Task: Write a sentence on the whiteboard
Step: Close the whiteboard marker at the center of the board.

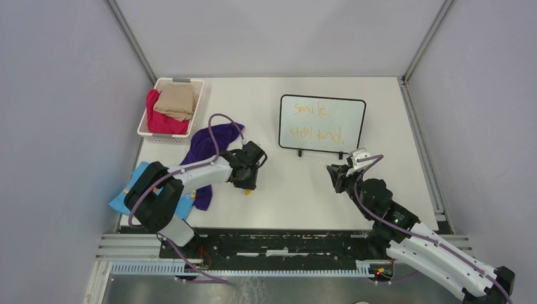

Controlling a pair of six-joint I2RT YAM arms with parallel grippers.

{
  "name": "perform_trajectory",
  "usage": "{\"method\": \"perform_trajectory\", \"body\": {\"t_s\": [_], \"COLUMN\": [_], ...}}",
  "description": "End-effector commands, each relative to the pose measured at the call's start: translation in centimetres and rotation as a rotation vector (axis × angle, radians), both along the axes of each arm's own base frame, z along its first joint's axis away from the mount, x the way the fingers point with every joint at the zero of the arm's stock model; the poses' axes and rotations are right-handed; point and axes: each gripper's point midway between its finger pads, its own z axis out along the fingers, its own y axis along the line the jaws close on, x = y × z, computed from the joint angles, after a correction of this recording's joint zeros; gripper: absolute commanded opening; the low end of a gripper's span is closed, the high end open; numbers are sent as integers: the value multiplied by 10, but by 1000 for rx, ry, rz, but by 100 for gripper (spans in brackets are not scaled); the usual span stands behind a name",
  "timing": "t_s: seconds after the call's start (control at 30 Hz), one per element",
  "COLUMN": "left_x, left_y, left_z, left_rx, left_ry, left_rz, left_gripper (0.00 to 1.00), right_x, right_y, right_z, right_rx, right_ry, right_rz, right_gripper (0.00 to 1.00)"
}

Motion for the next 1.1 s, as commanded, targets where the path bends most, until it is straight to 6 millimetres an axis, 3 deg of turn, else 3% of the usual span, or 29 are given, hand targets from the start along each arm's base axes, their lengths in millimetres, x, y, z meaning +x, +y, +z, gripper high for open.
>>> {"method": "perform_trajectory", "body": {"t_s": [0.0, 0.37, 0.6, 0.83, 0.93, 1.07], "left_x": [-3, -5, 4, 36, 52, 69], "left_y": [2, 4, -2, -5, -10, -21], "left_z": [-14, -17, 1, 57, 94, 151], "left_rx": [9, 15, -26, -121, -228, -389], "left_ry": [15, 26, -29, -192, -274, -381], "left_rz": [36, 30, 41, 120, 153, 176], "left_gripper": [36, 21, 2, 2, 2, 2], "right_x": [1, 0, 2, 5, 7, 11], "right_y": [2, 2, 0, -3, -2, 6], "right_z": [17, 19, 16, 28, 39, 72], "right_rx": [55, 56, 51, 47, 50, 89], "right_ry": [-33, -38, -34, -64, -87, -157], "right_rz": [-2, -3, -14, -36, -32, -13], "right_gripper": [0, 0, 0, 0, 0, 0]}}
